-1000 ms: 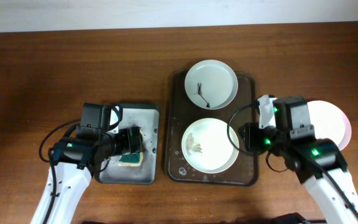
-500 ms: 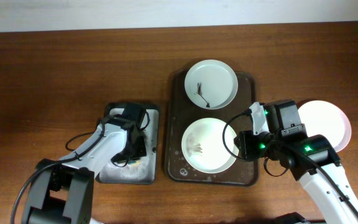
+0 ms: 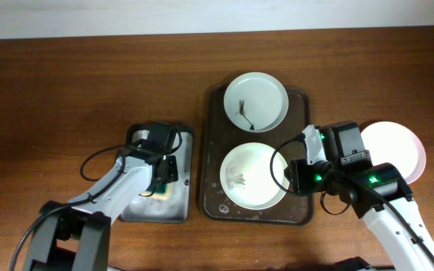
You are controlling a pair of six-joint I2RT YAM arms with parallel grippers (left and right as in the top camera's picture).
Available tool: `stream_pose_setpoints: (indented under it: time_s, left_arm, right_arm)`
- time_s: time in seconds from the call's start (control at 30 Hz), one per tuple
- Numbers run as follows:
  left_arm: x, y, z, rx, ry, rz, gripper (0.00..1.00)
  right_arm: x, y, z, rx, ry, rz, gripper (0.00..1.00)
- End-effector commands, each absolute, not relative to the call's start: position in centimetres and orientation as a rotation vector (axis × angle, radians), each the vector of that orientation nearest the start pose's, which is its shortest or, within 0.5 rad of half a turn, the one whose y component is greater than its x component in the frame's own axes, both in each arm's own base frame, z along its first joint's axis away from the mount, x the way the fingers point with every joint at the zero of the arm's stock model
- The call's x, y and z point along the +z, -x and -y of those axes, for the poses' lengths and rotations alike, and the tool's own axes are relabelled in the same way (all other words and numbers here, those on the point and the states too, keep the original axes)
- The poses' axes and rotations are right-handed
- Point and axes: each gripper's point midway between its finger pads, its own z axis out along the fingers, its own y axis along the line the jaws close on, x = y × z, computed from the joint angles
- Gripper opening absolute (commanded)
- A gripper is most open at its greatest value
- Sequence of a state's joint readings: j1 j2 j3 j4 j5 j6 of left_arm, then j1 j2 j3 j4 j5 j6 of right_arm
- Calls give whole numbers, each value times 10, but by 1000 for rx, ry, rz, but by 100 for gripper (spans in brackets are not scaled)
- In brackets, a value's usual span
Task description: Clean dirty plates on tray and stack at the side
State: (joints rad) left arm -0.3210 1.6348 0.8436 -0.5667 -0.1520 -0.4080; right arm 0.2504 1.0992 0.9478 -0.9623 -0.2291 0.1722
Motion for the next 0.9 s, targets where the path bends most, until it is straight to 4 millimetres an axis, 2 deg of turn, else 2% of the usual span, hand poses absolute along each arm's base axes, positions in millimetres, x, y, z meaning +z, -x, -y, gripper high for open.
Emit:
stream_pose_setpoints:
  time_s: [0.0,0.07,0.1,0.17,0.23,0.27,0.33,0.43,0.53,0.57,0.6,0.63,0.7,0.8,0.87]
  left_arm:
    - [-10,-276,76,52,137,-2997,0]
    - [9,-282,79,57,130,-3006,0]
    - [32,-291,85,24,79,-3000,0]
    - [81,-308,115,-176,-65,-2951,0]
    - [115,-317,134,-257,-108,-2900,0]
    - [128,-318,151,-333,-154,-2875,0]
    - [133,-314,173,-416,-179,-2861,0]
    - [135,-314,206,-470,-226,-2809,0]
    - [117,-317,239,-511,-207,-2817,0]
    - [98,-314,256,-525,-199,-2852,0]
    - [89,-312,266,-547,-207,-2868,0]
    - [66,-306,285,-575,-183,-2913,0]
    - [43,-304,301,-584,-146,-2940,0]
    - [0,-297,342,-703,-232,-2949,0]
    - [-25,-291,339,-659,-205,-3003,0]
  right_arm:
    - [151,-243,-92,352,129,-2720,42]
    - [140,-247,-77,241,-20,-2764,40]
    - [131,-252,-74,206,-45,-2791,37]
    - [105,-260,-76,179,-50,-2871,27]
    - [76,-267,-78,150,-53,-2954,26]
    - [55,-267,-78,125,-52,-3018,26]
    - [22,-275,-80,106,-55,-3075,20]
    - [-4,-291,-86,125,-54,-3066,16]
    - [-11,-295,-87,125,-61,-3064,4]
    - [-10,-293,-86,117,-64,-3070,4]
    - [-11,-292,-84,98,-88,-3073,4]
    - [-11,-291,-77,47,-168,-3075,4]
    - [-11,-290,-78,53,-187,-3076,4]
    - [-11,-287,-77,46,-188,-3090,4]
    - [-11,-284,-76,41,-189,-3100,4]
